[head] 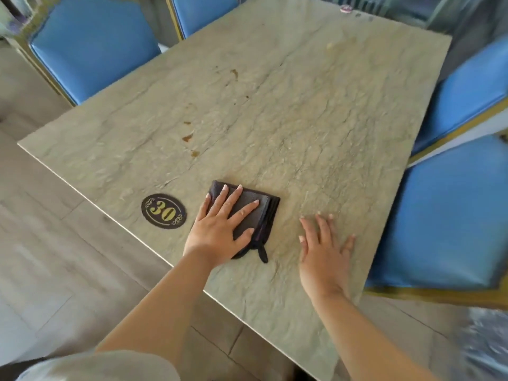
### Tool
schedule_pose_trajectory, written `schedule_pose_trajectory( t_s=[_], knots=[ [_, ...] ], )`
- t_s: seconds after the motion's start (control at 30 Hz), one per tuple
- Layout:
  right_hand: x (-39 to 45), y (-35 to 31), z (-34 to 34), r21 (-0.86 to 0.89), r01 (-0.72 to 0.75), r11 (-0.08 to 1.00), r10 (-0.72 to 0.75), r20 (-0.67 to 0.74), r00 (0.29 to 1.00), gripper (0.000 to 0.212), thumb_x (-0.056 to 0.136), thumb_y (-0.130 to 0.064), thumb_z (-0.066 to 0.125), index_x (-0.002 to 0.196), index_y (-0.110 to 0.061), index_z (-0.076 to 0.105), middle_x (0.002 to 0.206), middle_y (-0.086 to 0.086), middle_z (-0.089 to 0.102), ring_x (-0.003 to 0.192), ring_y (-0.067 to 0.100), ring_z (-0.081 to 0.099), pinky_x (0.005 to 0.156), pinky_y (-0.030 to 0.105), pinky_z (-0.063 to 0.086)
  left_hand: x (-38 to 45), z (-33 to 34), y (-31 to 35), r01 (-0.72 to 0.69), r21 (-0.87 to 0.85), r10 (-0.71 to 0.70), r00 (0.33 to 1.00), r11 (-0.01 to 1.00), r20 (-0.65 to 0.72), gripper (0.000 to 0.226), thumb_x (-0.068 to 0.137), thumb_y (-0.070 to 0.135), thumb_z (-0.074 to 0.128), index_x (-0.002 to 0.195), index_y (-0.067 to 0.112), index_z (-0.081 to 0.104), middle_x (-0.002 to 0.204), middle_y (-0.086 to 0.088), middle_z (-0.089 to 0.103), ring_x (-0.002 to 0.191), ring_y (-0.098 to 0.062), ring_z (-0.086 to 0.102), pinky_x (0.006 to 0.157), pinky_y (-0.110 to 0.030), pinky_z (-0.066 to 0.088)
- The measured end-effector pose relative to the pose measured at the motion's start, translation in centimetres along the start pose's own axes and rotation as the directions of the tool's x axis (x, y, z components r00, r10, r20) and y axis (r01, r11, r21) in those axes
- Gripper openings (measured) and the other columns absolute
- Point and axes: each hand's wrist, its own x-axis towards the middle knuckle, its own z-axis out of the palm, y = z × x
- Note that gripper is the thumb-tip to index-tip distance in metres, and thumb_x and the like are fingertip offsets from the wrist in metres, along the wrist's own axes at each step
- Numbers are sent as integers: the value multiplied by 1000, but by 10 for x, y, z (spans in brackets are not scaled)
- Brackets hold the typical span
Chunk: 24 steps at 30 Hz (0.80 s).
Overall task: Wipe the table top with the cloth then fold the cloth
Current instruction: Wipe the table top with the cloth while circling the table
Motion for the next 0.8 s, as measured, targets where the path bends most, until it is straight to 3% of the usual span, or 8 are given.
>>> schedule_pose_trajectory(
  t_s=[0.13, 0.23, 0.37, 0.43, 0.57, 0.67, 0.73, 0.8],
  knots=[
    [-2, 0, -2, -5, 3, 1000, -3, 37, 999, 49, 100, -37, 12, 149, -36, 17, 161, -2, 8, 148, 20, -4, 115, 61, 3, 0, 3, -1, -14, 7, 14, 1000, 1000, -3, 59, 93, 65, 11, 148, 53, -6, 162, 10, -13, 148, -17, -18, 121, -45, -7],
    [-4, -5, -3, 31, -12, 999, 11, 20, 1000, 46, 102, -34, 18, 148, -36, 21, 161, -1, 9, 148, 20, -3, 114, 61, 3, 1, 1, -2, -16, -13, 16, 1000, 1000, 8, 59, 93, 65, 15, 148, 53, -4, 162, 10, -13, 148, -17, -16, 120, -44, -8],
    [-2, -42, -4, 195, -216, 957, 214, 35, 976, 50, 99, -17, 35, 148, -23, 24, 160, 5, 8, 148, 25, -6, 116, 58, -2, 3, -3, -3, -15, -72, 20, 997, 997, 70, 60, 93, 64, 25, 148, 54, 2, 162, 12, -10, 149, -16, -12, 121, -44, -5],
    [2, -75, -7, 306, -266, 914, 272, 24, 962, 54, 96, -14, 39, 148, -14, 25, 159, 12, 13, 147, 28, -2, 117, 55, -3, 6, -8, -8, -22, -176, 29, 999, 984, 41, 57, 95, 59, 34, 149, 50, 16, 162, 13, 5, 150, -16, 0, 121, -42, 2],
    [6, -138, -6, 332, 20, 943, 17, -109, 994, 56, 92, -19, 50, 145, -16, 34, 156, 14, 22, 147, 33, 6, 117, 55, -1, 14, -22, -40, 24, -389, -74, 991, 921, -115, 43, 100, 32, 40, 142, 34, 40, 151, 6, 37, 133, -23, 41, 111, -43, 29],
    [14, -159, 2, 183, 220, 958, -219, -23, 975, 57, 95, -48, 38, 149, -37, 22, 161, 9, 6, 146, 36, -7, 112, 63, -8, 18, -25, -85, 127, -334, -198, 962, 934, -189, 44, 97, 22, 40, 141, 30, 41, 150, 2, 37, 136, -25, 37, 116, -45, 23],
    [25, -155, 9, 63, 254, 965, -258, 81, 963, 62, 92, -67, 18, 148, -46, 1, 161, 2, -11, 144, 35, -20, 108, 67, -12, 22, -26, -121, 236, -301, -302, 933, 924, -194, 45, 98, 23, 39, 142, 29, 39, 153, 1, 33, 141, -25, 30, 120, -45, 14],
    [39, -146, 13, 24, 211, 977, -213, 63, 975, 66, 88, -72, 9, 146, -48, -9, 160, 2, -16, 143, 35, -23, 107, 69, -11, 27, -26, -158, 357, -248, -399, 905, 901, -149, 46, 101, 33, 33, 146, 30, 34, 158, 2, 26, 147, -21, 19, 122, -45, 3]
  ],
)
